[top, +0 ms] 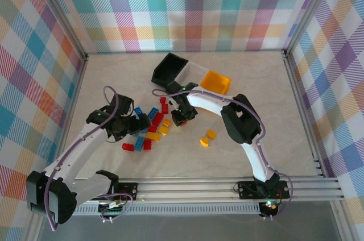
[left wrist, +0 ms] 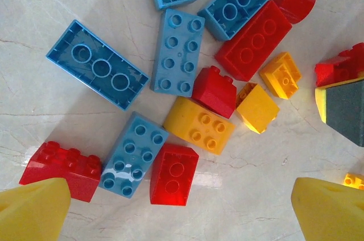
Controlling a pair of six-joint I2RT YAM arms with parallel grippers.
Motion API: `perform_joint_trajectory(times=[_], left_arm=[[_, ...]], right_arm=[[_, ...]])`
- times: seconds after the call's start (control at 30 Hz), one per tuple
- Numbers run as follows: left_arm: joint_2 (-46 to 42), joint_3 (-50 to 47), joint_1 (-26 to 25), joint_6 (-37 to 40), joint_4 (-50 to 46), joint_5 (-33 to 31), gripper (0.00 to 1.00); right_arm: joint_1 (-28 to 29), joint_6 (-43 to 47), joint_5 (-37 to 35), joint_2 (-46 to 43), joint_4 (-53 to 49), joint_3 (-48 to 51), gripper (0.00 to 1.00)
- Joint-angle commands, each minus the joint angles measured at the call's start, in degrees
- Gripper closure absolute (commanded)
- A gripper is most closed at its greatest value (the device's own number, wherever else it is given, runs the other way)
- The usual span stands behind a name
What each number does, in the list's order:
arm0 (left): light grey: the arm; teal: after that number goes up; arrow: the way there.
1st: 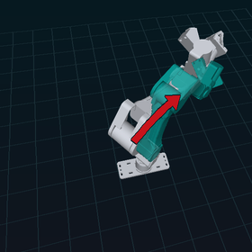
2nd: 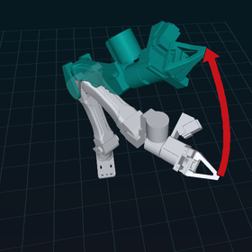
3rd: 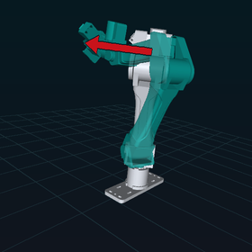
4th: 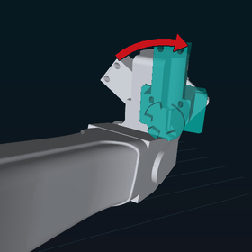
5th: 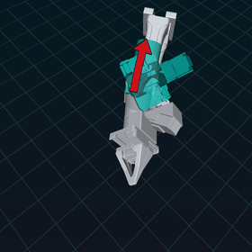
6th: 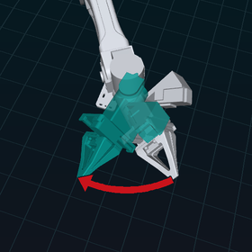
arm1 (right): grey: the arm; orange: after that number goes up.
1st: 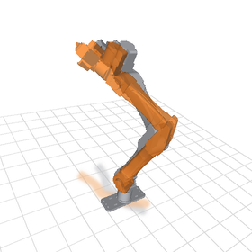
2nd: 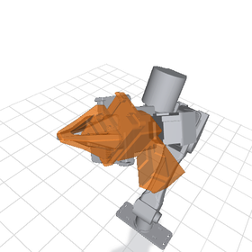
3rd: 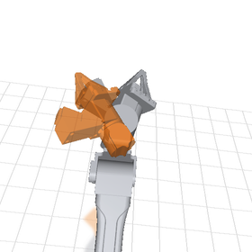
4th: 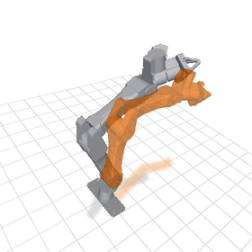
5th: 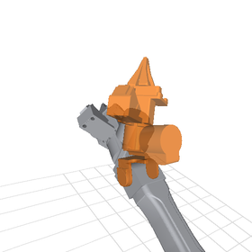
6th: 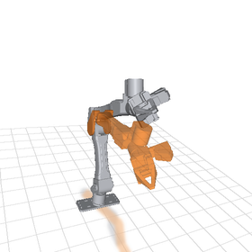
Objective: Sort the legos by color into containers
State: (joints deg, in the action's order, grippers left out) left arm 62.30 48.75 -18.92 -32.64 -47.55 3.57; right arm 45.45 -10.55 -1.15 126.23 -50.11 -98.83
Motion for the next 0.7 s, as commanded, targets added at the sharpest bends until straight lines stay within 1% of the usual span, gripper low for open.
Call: perform_joint_trajectory(times=[0.0, 0.2, 0.4, 0.53, 0.67], left_arm=[[0.18, -1.41, 0.76, -1.17, 0.84, 0.82, 0.0], [-0.46, -1.42, 0.74, -0.79, 0.88, 0.56, 0.0], [1.26, 0.99, 0.67, 2.15, 0.67, 1.46, 0.01], [5.02, 5.24, -0.18, 6.42, -0.29, 1.4, 0.02], [10.08, 10.83, -2.42, 10.14, -0.98, 1.09, 0.02]], right_arm=[[0.25, 1.05, -0.35, -4.43, 0.88, 1.08, 0.62], [0.3, -0.74, 2.72, -11.07, 1.11, 4.67, 0.63], [-0.45, -2.79, 2.79, -19.98, -0.37, 7.61, 0.63], [-3.63, -3.52, 2.24, -24.2, -2.15, 7.01, 0.63], [-8.56, -3.14, 1.28, -24.8, -3.15, 5.46, 0.63]])
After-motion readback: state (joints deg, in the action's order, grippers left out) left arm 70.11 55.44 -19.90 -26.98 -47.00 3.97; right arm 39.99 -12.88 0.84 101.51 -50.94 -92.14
